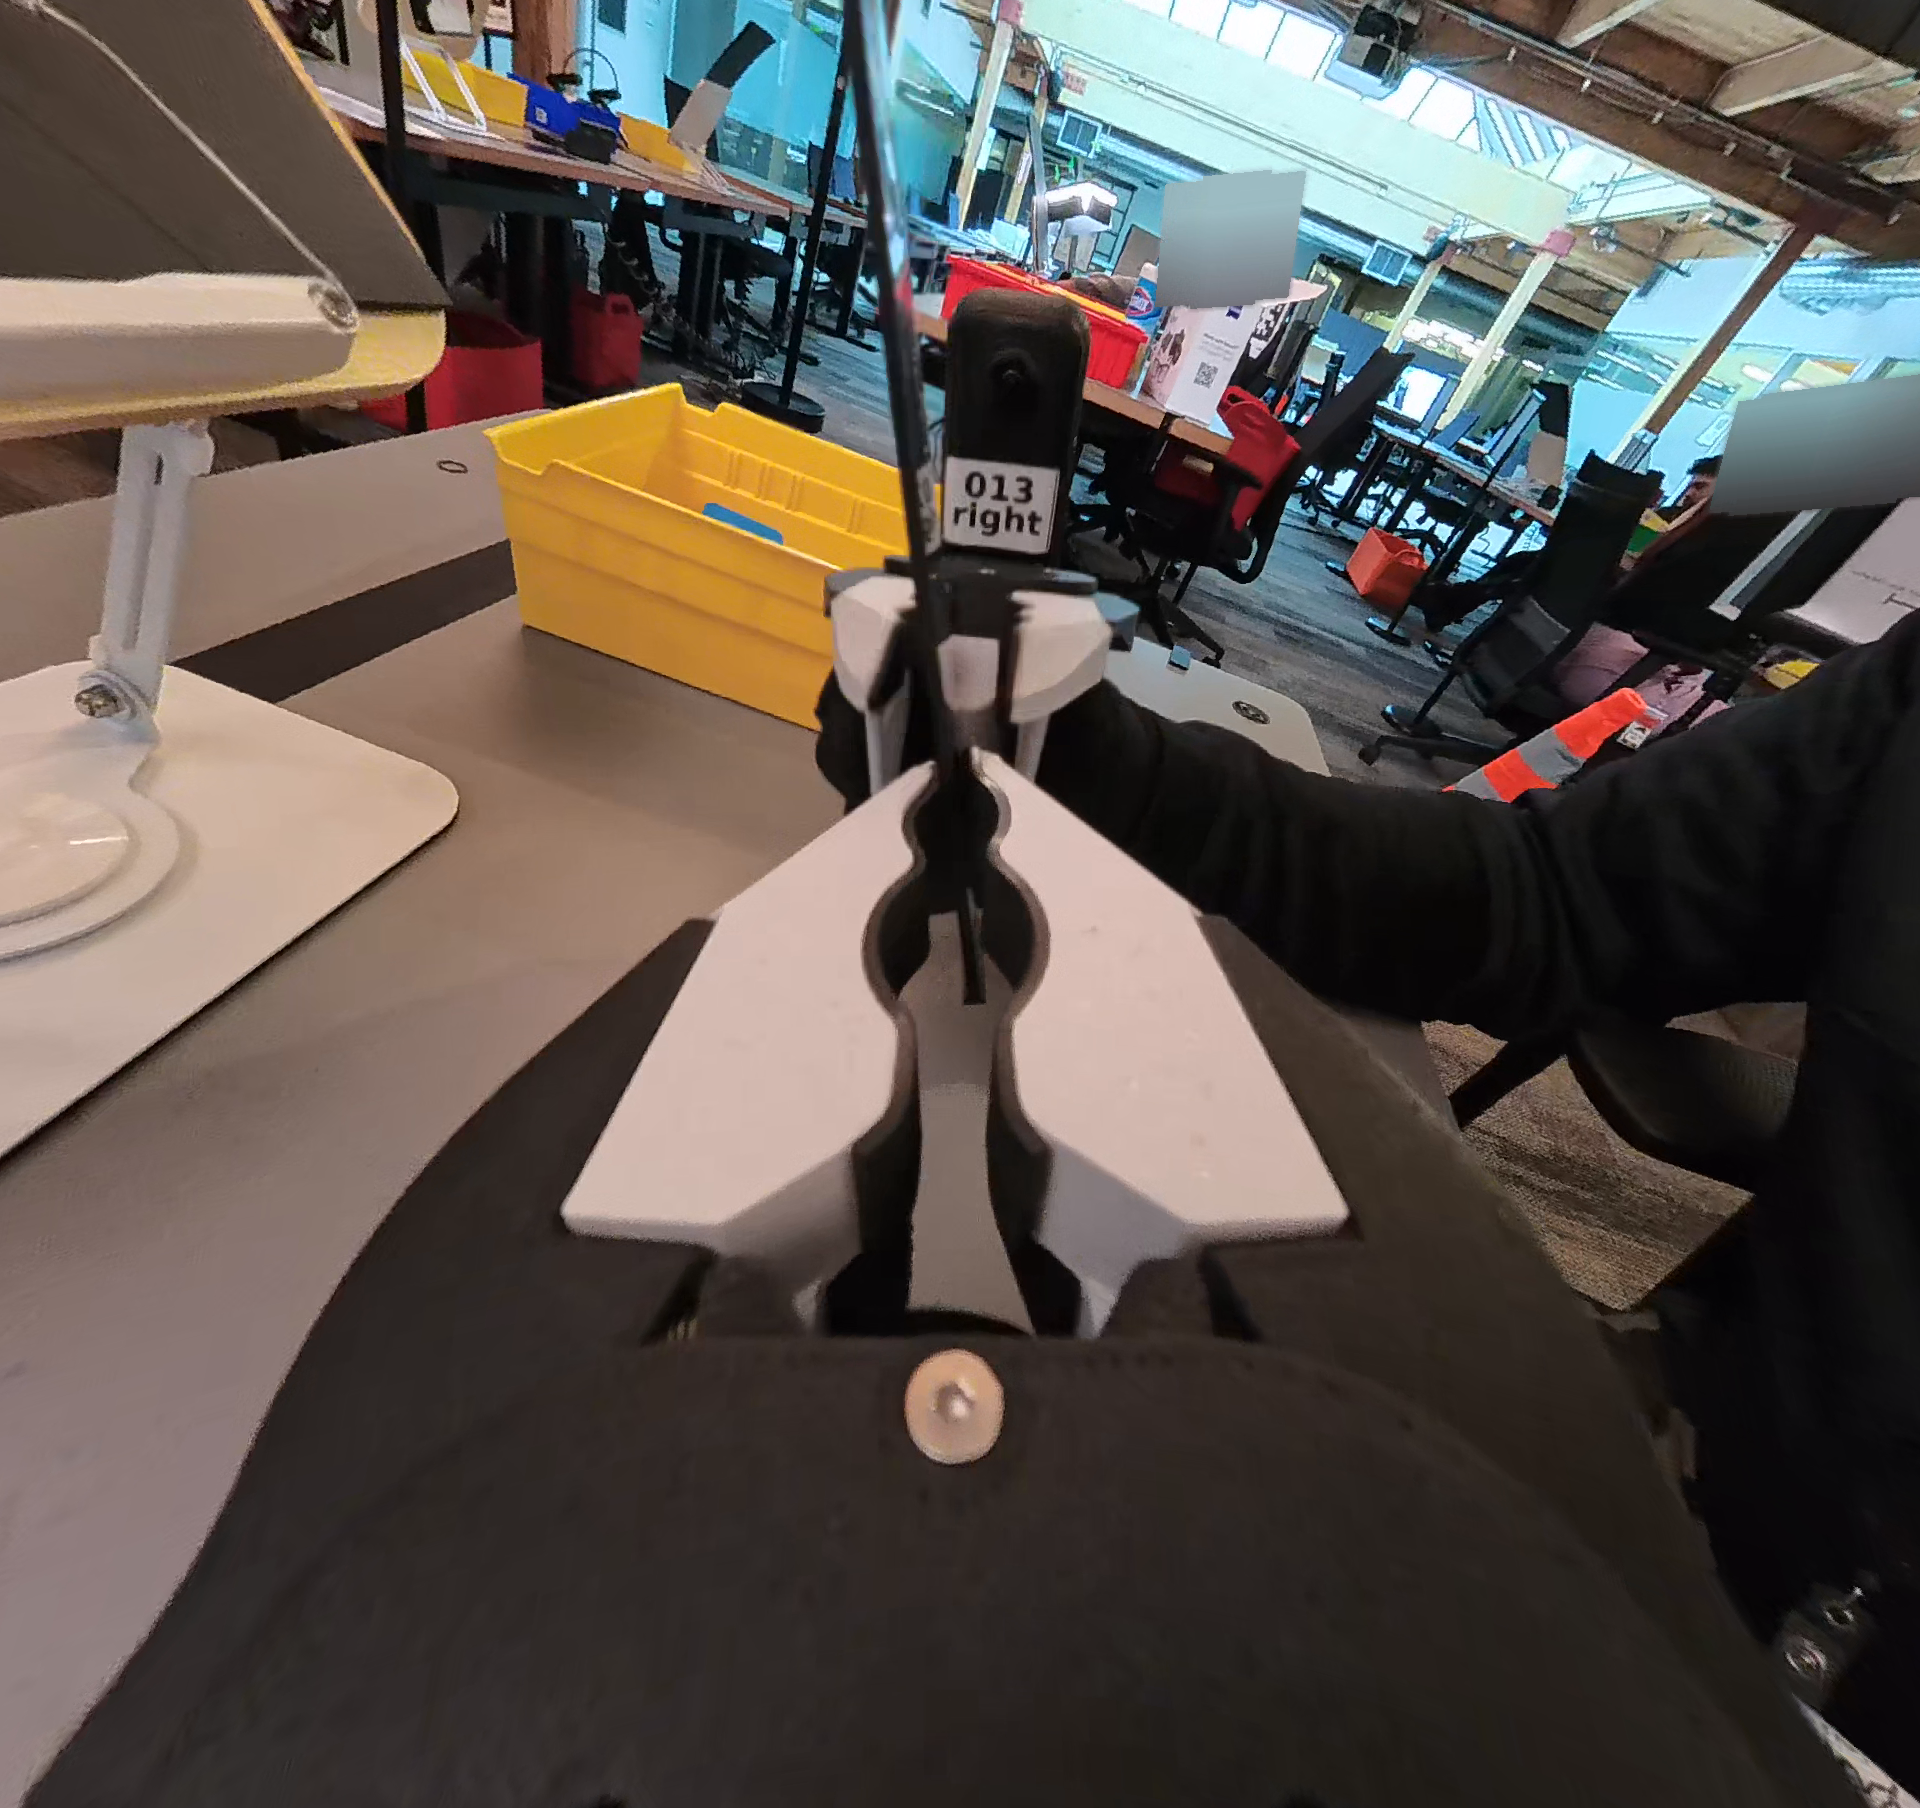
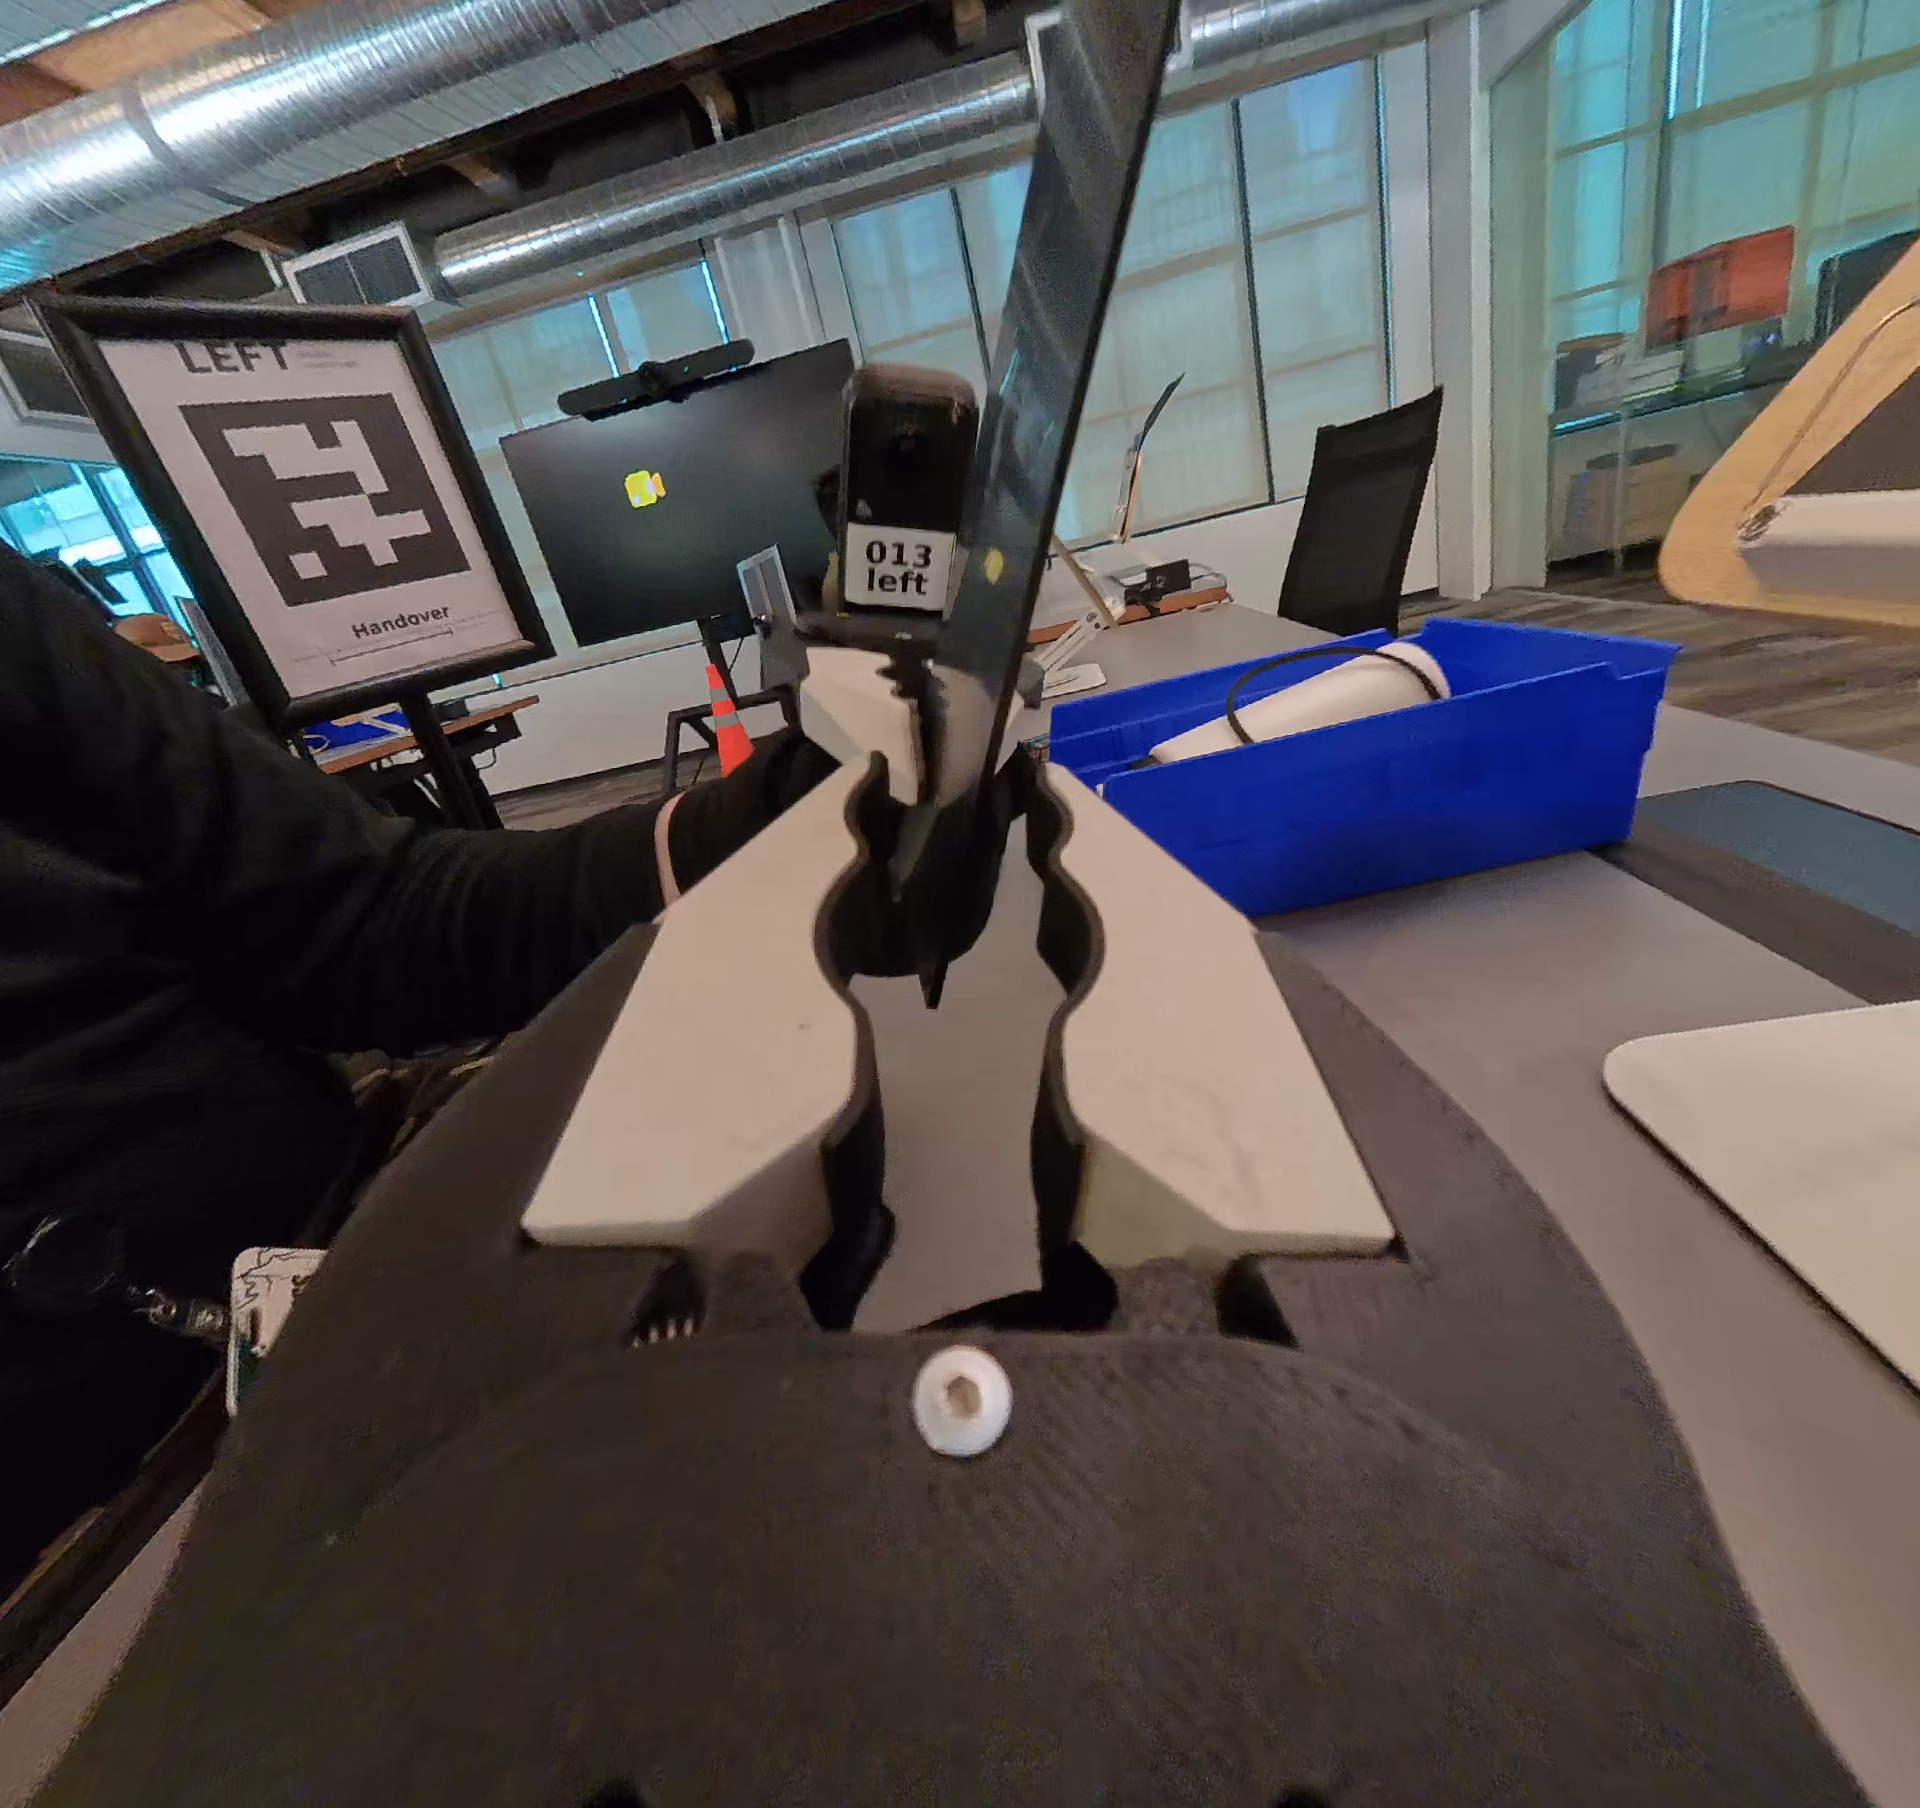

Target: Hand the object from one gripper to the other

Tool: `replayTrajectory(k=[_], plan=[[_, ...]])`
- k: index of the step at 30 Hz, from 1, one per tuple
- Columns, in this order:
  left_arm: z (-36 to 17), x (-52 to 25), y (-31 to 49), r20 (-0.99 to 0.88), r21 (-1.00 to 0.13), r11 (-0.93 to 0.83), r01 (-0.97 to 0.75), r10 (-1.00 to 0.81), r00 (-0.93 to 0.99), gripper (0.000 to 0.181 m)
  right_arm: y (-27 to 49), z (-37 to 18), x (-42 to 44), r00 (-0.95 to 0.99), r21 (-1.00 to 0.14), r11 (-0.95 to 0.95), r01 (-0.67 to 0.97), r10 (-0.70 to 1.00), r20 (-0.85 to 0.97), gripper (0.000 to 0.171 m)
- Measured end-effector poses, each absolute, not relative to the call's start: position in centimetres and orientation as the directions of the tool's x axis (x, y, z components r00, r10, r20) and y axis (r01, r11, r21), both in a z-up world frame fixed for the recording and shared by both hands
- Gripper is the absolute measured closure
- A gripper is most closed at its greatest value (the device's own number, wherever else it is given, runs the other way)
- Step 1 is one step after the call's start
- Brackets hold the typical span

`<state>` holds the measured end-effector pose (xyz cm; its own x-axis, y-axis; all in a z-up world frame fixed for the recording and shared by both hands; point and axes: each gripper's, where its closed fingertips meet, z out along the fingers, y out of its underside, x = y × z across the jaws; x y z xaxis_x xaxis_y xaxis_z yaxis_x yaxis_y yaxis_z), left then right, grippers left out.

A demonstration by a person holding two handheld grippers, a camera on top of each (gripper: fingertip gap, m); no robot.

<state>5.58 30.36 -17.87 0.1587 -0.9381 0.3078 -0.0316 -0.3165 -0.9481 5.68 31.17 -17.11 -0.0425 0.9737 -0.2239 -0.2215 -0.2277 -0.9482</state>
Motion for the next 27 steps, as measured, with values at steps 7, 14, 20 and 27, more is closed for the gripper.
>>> replayTrajectory(k=[7, 14, 20, 27], plan=[[-19.9, 6.3, 29.1, 0.288, -0.946, -0.302, -0.115, -0.949, 0.130, 0.181, 31.7, -14.8, 7.8, -0.033, -0.926, -0.216, -0.310, 0.976, -0.217, 0.133], [-22.4, 7.2, 28.2, 0.281, -0.931, -0.301, -0.206, -0.952, 0.121, 0.181, 31.1, -14.1, 8.6, -0.057, -0.928, -0.194, -0.317, 0.981, -0.186, 0.171], [-21.9, 6.5, 29.3, 0.311, -0.928, -0.336, -0.161, -0.936, 0.163, 0.144, 31.0, -14.5, 8.3, -0.038, -0.943, -0.174, -0.285, 0.985, -0.171, 0.171], [-15.2, 6.0, 30.0, 0.206, -0.971, -0.227, -0.081, -0.956, 0.208, 0.131, 30.0, -15.8, 6.6, -0.053, -0.970, -0.148, -0.192, 0.989, -0.140, 0.171]])
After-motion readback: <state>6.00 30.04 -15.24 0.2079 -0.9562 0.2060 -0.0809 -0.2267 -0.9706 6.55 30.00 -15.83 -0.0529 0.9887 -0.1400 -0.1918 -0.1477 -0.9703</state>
